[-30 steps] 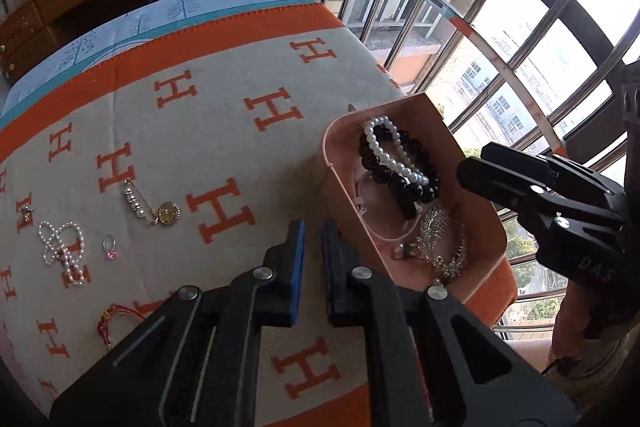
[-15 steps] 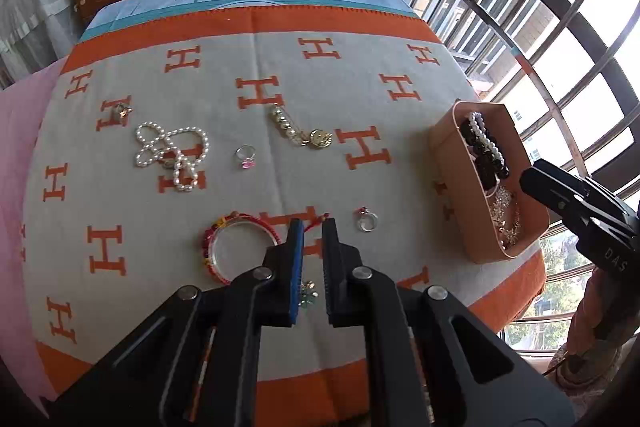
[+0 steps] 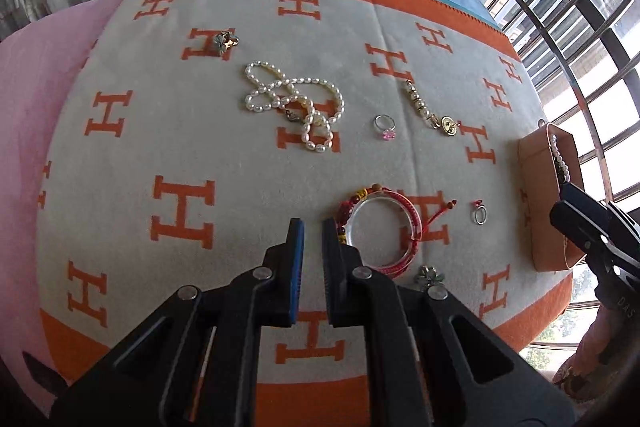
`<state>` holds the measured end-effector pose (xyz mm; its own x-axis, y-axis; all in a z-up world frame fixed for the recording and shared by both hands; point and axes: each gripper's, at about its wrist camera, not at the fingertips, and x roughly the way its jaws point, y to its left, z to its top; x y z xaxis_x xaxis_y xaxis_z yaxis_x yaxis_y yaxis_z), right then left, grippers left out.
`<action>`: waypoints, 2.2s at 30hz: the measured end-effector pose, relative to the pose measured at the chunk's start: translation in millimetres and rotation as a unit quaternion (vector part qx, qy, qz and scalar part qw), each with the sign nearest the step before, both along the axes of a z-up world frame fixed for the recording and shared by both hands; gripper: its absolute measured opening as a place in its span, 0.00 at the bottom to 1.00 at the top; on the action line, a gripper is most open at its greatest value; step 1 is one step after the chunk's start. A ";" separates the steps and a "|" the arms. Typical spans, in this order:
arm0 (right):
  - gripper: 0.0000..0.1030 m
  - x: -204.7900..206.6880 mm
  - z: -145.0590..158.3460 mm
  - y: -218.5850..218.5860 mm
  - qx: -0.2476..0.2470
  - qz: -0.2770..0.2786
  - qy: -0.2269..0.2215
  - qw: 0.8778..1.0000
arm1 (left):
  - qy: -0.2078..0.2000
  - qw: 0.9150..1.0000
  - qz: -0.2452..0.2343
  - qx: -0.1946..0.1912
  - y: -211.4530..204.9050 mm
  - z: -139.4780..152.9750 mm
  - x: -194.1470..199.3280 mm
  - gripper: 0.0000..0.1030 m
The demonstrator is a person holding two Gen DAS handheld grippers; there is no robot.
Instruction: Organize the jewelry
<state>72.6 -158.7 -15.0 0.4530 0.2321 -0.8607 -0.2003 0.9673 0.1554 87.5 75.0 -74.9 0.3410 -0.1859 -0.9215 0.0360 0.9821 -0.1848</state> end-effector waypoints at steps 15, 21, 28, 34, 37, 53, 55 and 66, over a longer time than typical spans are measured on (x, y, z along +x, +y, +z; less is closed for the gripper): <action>0.34 48.9 -70.6 125.9 -0.085 0.147 0.039 0.985 | 0.016 1.000 0.006 -0.002 15.2 -26.2 12.4 0.07; 0.26 56.0 -90.6 140.2 -0.117 0.171 0.052 0.977 | 0.017 1.000 0.009 -0.008 20.2 -26.6 16.9 0.07; 0.06 50.0 -91.1 150.4 -0.120 0.194 0.040 0.973 | 0.014 1.000 0.015 -0.016 25.4 -21.3 24.3 0.07; 0.06 53.1 -73.2 117.6 -0.047 0.139 0.046 0.988 | 0.011 0.999 0.030 -0.029 35.6 -9.5 33.8 0.07; 0.06 54.6 -57.6 91.9 -0.011 0.104 0.041 0.994 | 0.008 0.999 0.037 -0.037 38.3 -2.4 39.4 0.06; 0.06 39.3 13.9 -23.5 0.058 -0.026 -0.028 0.998 | 0.058 0.995 0.037 -0.072 0.9 -7.5 101.3 0.06; 0.06 35.9 11.6 -28.0 0.063 -0.029 -0.024 0.997 | 0.073 0.993 0.047 -0.076 0.6 -14.0 108.9 0.06; 0.06 22.9 6.6 -37.7 0.071 -0.034 -0.024 0.997 | 0.083 0.994 0.060 -0.025 -9.6 -19.6 117.2 0.06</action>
